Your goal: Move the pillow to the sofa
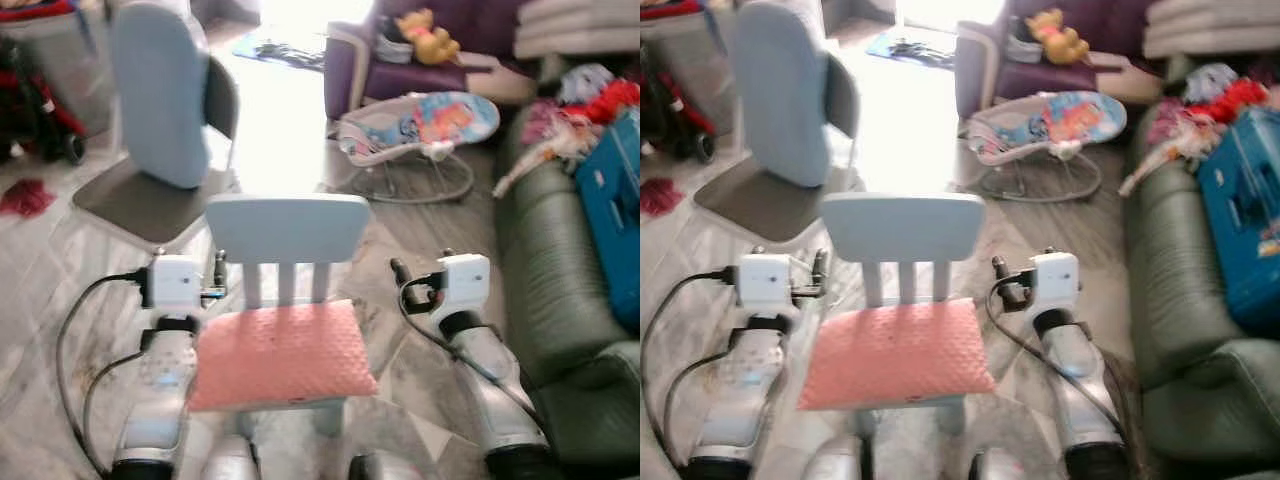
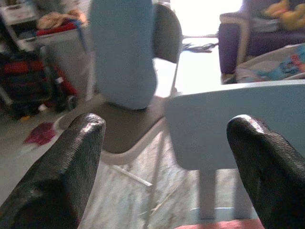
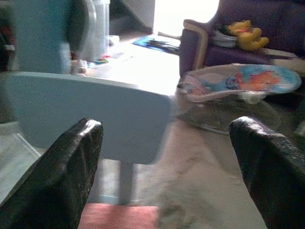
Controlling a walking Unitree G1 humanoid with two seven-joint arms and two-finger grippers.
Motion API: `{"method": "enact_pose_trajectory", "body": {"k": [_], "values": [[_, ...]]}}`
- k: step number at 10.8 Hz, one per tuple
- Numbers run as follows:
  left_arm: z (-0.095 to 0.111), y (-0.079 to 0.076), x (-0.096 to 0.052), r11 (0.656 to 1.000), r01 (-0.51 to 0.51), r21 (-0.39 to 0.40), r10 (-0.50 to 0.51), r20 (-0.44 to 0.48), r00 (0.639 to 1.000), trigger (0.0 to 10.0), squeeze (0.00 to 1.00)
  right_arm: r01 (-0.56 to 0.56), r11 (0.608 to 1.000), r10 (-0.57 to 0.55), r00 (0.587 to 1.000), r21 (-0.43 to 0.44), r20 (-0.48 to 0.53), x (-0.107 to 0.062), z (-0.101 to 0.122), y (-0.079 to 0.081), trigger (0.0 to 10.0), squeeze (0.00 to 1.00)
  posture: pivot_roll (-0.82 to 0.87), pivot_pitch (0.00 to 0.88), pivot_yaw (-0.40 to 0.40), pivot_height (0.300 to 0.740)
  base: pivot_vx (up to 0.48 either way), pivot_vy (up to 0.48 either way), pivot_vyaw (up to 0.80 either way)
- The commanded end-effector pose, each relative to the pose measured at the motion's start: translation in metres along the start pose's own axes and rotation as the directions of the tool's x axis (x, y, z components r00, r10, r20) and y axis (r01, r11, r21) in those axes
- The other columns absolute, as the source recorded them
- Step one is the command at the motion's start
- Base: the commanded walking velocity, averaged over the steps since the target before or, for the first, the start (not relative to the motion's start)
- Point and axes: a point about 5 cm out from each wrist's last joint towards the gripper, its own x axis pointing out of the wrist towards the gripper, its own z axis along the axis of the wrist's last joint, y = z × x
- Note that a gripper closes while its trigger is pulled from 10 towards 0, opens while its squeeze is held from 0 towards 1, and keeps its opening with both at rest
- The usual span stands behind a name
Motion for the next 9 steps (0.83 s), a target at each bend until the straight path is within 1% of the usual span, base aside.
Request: {"method": "enact_pose_trajectory", "body": {"k": [1,3,5,7,9], "values": [[0.0022,-0.002,0.0004,1.0,0.009,0.001,-0.009,0.002,1.0,10.0,0.0,0.028,1.0,-0.028,0.999,-0.011,-0.015,-0.0014,-0.0014,-0.0074,10.0,0.0,0.03,0.088,-0.071,0.74,0.0,0.0,0.0],[0.0022,-0.0019,0.0,1.0,0.012,0.002,-0.012,0.0,1.0,10.0,0.0,0.033,0.999,-0.033,0.999,-0.011,-0.022,-0.0017,-0.0024,-0.008,10.0,0.0,0.03,0.096,-0.07,0.74,0.0,0.0,0.0],[0.0007,-0.0023,-0.0008,1.0,0.018,0.0,-0.018,-0.01,1.0,10.0,0.0,0.039,0.999,-0.039,0.999,-0.006,-0.037,-0.0019,-0.0047,-0.0074,10.0,0.0,0.04,0.101,-0.068,0.74,0.0,0.0,-0.8],[0.0015,-0.0025,-0.0003,1.0,0.023,0.001,-0.023,-0.01,1.0,10.0,0.0,0.037,0.999,-0.038,0.999,-0.007,-0.035,-0.0016,-0.0043,-0.0072,10.0,0.0,0.03,0.114,-0.07,0.74,0.0,0.0,0.0],[-0.0004,-0.002,-0.0039,1.0,0.021,-0.001,-0.021,-0.023,0.999,10.0,0.0,0.038,0.999,-0.038,0.998,-0.01,-0.041,-0.0037,-0.0056,-0.0076,10.0,0.0,0.04,0.124,-0.069,0.74,0.0,0.0,0.0]]}}
